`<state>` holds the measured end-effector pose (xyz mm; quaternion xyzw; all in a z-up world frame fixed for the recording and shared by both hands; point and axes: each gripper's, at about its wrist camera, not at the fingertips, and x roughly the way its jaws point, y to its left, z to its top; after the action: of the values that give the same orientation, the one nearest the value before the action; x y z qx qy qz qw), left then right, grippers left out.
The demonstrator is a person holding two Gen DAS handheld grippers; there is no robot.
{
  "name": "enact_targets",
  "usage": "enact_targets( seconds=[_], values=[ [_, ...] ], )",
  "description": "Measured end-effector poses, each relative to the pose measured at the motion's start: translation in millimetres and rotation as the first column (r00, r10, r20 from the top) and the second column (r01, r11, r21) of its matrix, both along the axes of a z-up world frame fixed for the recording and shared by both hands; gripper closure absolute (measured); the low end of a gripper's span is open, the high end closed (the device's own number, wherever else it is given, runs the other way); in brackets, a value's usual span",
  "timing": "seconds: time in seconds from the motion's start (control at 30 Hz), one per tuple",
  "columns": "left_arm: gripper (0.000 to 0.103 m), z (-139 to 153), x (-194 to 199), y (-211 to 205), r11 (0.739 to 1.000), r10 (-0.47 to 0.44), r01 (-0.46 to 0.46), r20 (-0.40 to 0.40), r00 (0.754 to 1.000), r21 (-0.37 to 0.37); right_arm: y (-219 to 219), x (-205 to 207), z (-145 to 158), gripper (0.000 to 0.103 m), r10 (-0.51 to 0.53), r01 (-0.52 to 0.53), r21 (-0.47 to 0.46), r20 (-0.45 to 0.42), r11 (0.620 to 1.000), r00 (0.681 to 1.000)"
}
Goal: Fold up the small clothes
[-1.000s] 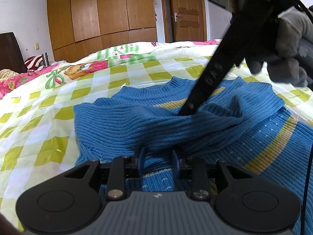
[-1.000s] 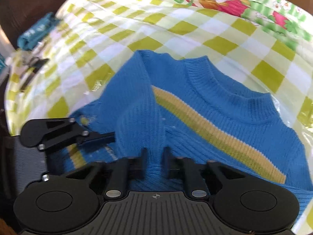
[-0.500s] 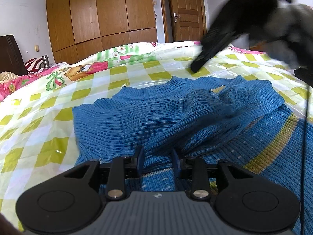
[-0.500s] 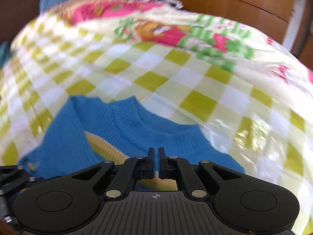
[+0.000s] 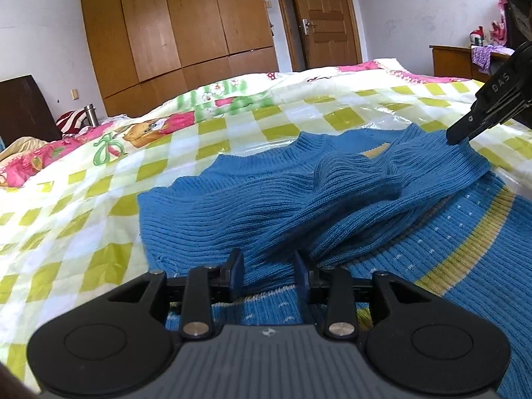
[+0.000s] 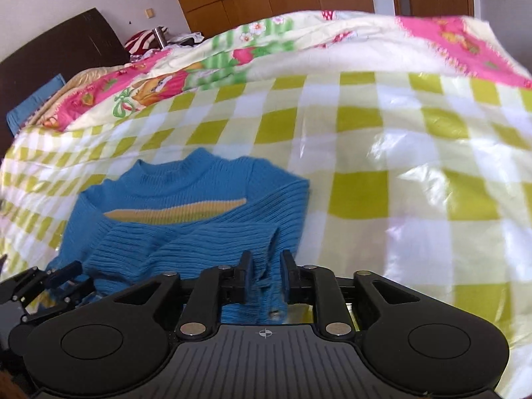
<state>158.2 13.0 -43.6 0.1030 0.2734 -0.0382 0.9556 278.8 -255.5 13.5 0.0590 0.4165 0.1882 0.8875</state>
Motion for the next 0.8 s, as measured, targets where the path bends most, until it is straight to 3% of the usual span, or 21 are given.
enact_targets(
  seconds=[0.13,0.27,0.4,0.53,0.6,0.63,0.8],
  values=[
    [0.053,-2,0,-2,1.000,0.007,-0.007,0.003,1.000,0.008,-6,-10,4,0.082,0.018,-0.019,0.050,0.016,0.999,1.000],
    [0.052,-2,-1,0,1.000,0.008,-0.008,0.003,1.000,-0.003,-2,-7,-6,0.082,0.028,-0.028,0.020,-0.033,0.999,0.999],
    [0.052,-3,-1,1,1.000,0.009,-0.009,0.004,1.000,-0.017,-4,0,-10,0.077,-0.002,0.005,0.077,-0.044,0.997,0.999],
    [0.052,-3,0,4,0.999,0.009,-0.009,0.004,1.000,-0.033,7,11,-7,0.073,0.020,-0.019,0.037,-0.014,0.999,1.000],
    [0.052,-3,-1,4,0.999,0.009,-0.008,0.006,1.000,-0.034,12,17,-6,0.086,0.027,-0.026,0.033,-0.014,0.999,1.000],
    [0.052,-3,-1,4,0.999,0.008,-0.008,0.007,1.000,-0.036,15,20,-6,0.099,0.034,-0.033,0.036,-0.025,0.999,0.999],
    [0.052,2,-5,7,0.999,0.020,-0.018,0.038,0.999,-0.047,15,14,5,0.099,0.047,-0.042,0.109,-0.047,0.993,0.998]
  ],
)
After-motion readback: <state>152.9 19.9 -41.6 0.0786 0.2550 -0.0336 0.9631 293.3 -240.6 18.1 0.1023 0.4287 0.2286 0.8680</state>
